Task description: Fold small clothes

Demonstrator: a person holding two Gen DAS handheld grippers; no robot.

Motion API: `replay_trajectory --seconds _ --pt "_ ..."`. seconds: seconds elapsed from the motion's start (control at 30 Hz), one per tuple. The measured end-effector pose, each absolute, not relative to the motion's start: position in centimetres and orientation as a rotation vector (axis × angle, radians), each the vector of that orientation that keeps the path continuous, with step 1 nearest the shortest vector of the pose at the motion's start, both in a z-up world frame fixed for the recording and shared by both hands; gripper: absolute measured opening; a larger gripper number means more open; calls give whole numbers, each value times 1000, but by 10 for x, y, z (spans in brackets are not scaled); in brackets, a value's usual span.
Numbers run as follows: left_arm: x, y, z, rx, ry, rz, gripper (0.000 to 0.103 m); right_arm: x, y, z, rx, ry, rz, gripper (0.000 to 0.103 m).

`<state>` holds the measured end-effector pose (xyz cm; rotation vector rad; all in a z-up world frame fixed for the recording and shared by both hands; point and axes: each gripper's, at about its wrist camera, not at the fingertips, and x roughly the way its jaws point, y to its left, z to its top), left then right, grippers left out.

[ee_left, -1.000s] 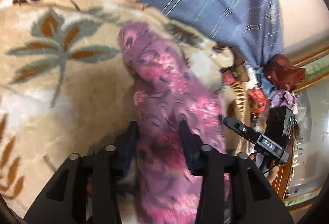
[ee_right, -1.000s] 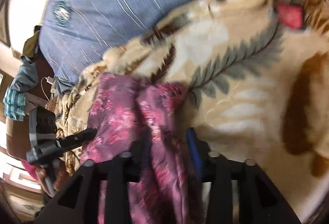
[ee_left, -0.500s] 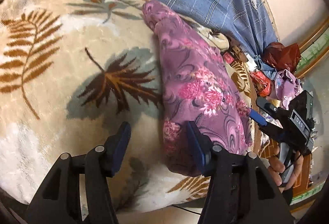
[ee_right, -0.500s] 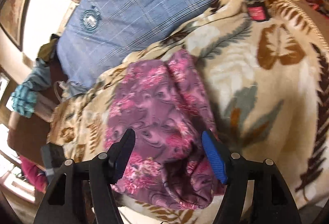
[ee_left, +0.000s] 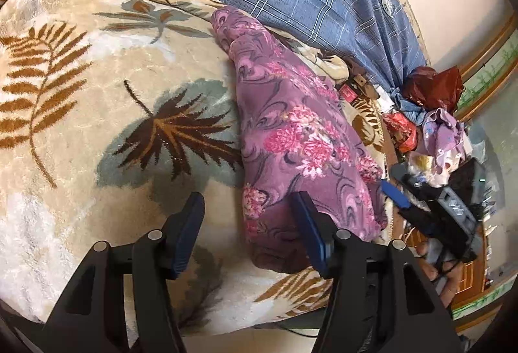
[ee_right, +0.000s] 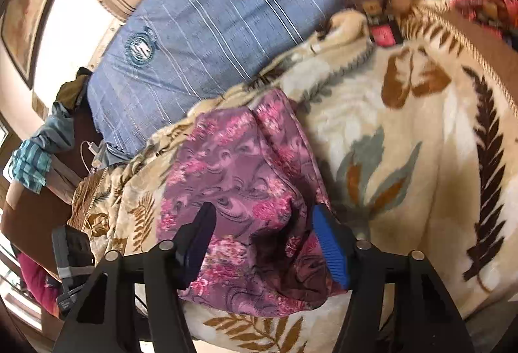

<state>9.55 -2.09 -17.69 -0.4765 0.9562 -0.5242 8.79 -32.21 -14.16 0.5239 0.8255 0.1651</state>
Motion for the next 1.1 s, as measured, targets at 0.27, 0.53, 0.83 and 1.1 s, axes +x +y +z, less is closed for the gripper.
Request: replay_trajectory --seconds 0.27,0.53,0.83,1.1 --pt "90 -40 -178 -423 961 -578 60 97 -321 -167 487 980 87 7" --pt "88 -35 -174 -381 965 -568 63 91 -326 -173 486 1006 47 6" --pt "34 -57 -181 -78 893 -521 63 39 -317 -154 542 886 88 65" --pt "50 -81 -187 -60 865 -474 37 55 -311 -171 446 985 -27 14"
